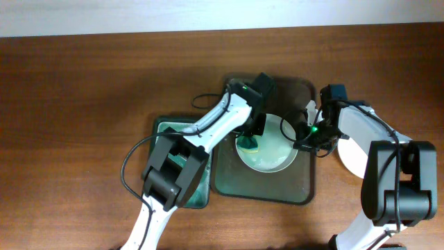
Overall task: Clean dirty plates on tray and stack at the side
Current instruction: 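Scrub the last plate with the sponge in the left gripper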
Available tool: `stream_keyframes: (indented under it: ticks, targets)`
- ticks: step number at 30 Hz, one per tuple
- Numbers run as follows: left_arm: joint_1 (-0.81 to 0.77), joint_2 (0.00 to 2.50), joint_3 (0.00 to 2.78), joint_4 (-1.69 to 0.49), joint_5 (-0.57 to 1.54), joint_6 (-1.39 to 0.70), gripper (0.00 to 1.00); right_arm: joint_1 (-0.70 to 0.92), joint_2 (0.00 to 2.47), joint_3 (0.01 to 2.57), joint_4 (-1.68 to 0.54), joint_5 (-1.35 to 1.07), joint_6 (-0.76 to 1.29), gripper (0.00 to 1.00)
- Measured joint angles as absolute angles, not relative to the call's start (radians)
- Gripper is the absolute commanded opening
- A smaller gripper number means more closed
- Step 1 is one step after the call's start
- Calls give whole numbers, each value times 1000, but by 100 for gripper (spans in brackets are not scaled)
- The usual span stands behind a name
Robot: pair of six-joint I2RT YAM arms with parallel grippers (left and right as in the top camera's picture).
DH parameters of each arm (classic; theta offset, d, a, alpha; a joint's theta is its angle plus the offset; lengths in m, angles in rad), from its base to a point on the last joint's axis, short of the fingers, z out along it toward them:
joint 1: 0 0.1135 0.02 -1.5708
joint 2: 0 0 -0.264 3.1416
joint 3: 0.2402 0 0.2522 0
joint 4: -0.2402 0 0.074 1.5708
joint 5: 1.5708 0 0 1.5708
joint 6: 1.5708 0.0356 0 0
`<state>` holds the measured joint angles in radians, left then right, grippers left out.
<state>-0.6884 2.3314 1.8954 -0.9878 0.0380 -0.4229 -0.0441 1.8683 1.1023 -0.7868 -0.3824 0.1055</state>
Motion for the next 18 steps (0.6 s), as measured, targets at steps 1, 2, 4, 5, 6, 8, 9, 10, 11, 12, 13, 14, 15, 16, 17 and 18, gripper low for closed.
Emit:
stream_keyframes:
  ticks: [1,2,4,5,6,8,9,10,11,12,13,14,15,16,17,18]
  targets:
    - [-673,2334,1894,-948,152,-401,0,-46,1868,1102,-788,-379,106,4]
    - [-667,2341,1894,-917,253,-384,0,-46,1868,1102,-788,-378,105,4]
    - [-679,2350,1894,-883,368,-370,0,-46,1868,1102,-788,-378,105,4]
    - [-696,2351,1894,-869,410,-363,0,-46,1868,1102,-788,-377,105,4]
    - [-727,2358,1894,-851,459,-359,0,-46,1868,1102,-788,-377,105,4]
    - [-738,2394,1895,-833,540,-358,0,-47,1868,1102,-796,-373,109,4]
    - [-731,2397,1898,-843,561,-358,0,-47,1868,1102,-796,-372,109,4]
    - [-730,2399,1901,-857,567,-358,0,-47,1868,1102,-796,-372,108,4]
    - [-730,2400,1907,-878,558,-357,0,-47,1868,1102,-797,-372,108,4]
    - [-728,2400,1914,-903,523,-357,0,-47,1868,1102,-799,-373,108,4]
    - [-728,2399,1931,-951,453,-375,0,-46,1869,1102,-799,-381,109,4]
    - [-728,2399,1951,-1006,383,-403,0,-39,1869,1102,-796,-395,108,4]
    - [-726,2396,1983,-1086,219,-437,0,-32,1869,1102,-794,-408,109,4]
    - [-724,2396,2005,-1142,91,-456,0,-31,1869,1102,-792,-411,109,4]
    - [-720,2398,2020,-1206,-40,-467,0,-31,1869,1102,-792,-411,109,4]
    - [-715,2400,2026,-1227,-105,-470,0,-31,1869,1102,-792,-411,109,4]
